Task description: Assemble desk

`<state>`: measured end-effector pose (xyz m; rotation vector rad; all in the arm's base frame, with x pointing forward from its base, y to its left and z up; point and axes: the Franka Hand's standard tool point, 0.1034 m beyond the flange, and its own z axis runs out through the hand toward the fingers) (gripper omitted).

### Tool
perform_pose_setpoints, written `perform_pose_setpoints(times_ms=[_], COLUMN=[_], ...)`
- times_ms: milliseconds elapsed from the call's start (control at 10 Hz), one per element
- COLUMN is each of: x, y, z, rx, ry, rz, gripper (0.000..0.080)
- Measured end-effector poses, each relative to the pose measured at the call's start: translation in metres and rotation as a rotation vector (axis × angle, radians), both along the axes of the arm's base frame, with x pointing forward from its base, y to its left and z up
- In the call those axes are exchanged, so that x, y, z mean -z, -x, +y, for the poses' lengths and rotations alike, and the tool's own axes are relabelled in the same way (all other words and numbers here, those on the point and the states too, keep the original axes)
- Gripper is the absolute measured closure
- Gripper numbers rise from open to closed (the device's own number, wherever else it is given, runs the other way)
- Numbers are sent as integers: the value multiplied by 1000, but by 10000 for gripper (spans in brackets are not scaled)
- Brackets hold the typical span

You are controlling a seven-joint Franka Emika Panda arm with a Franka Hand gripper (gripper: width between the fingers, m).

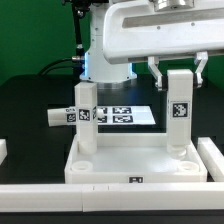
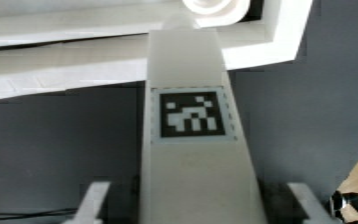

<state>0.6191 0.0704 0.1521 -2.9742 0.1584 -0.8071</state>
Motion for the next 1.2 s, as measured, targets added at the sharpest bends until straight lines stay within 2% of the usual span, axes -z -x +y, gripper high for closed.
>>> perform_pose_setpoints(times_ms=[200, 400, 600, 1000, 1200], x=[3, 17, 22, 22, 22], y=[1, 7, 12, 12, 10], z=[3, 25, 39, 29, 19], rx=[-1, -37, -66, -62, -62], ry=[-1, 8, 19, 29, 42], rz=[2, 24, 32, 26, 12], gripper=[514, 514, 514, 514, 514])
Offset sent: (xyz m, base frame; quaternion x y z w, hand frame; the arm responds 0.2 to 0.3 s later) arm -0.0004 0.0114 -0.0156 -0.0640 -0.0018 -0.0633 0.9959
